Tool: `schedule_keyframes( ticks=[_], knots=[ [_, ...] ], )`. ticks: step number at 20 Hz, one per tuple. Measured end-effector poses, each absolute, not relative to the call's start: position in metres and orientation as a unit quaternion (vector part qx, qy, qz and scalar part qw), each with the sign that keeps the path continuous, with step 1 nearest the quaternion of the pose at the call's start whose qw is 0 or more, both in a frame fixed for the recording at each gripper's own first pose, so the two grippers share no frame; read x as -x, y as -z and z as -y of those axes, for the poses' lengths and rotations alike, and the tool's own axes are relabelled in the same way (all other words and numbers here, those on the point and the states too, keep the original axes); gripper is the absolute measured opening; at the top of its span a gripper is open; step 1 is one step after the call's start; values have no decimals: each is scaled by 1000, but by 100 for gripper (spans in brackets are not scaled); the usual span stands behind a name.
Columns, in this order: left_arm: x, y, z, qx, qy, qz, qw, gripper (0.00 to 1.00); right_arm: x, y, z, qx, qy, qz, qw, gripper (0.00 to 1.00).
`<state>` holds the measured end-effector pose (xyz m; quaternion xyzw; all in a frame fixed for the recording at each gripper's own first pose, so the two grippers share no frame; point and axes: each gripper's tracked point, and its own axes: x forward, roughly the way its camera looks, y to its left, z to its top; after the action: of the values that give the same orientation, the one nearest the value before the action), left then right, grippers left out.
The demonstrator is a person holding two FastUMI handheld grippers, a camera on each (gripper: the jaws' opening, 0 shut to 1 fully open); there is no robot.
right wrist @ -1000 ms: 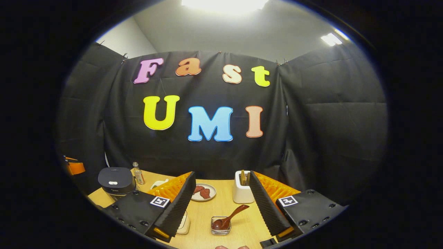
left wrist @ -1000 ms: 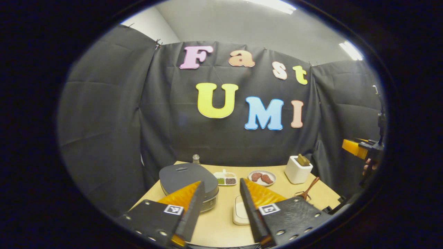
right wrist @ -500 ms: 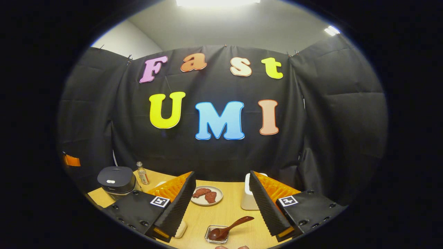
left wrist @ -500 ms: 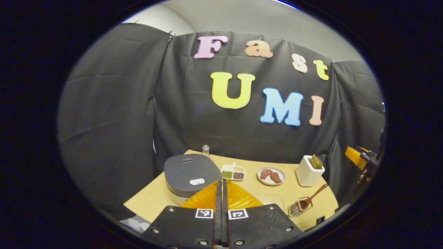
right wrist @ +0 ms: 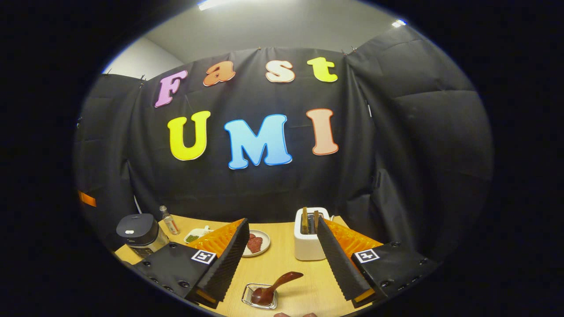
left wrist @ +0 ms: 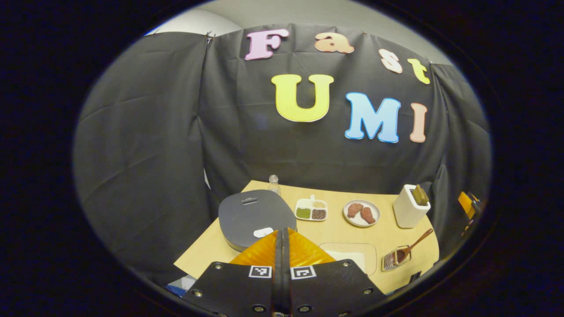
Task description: Close the left gripper, press the button to open the rice cooker; take a wooden spoon from the chopstick holder with the right hand, scoop a spoonful of rice and pour it into the rice cooker, then put the wooden spoon back into the chopstick holder.
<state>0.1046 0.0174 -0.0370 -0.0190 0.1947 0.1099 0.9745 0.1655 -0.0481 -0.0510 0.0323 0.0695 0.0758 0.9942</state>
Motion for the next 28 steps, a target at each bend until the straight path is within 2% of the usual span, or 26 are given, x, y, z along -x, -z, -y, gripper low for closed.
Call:
schedule_keyframes(
  ticks=[9,11,17,28],
  knots=[
    [-192,120,-75,87,-45,-258,961,1,-134,51,67,-51,54,-81,994,100],
    [-202,143,-84,92,-30,-272,958,1,-123,47,61,-46,71,-78,993,98],
    [-220,183,-92,104,13,-284,953,1,-94,39,40,-16,103,-71,992,98],
    [-220,206,-91,74,75,-291,951,2,-52,59,-8,-16,121,-75,990,98]
  ],
)
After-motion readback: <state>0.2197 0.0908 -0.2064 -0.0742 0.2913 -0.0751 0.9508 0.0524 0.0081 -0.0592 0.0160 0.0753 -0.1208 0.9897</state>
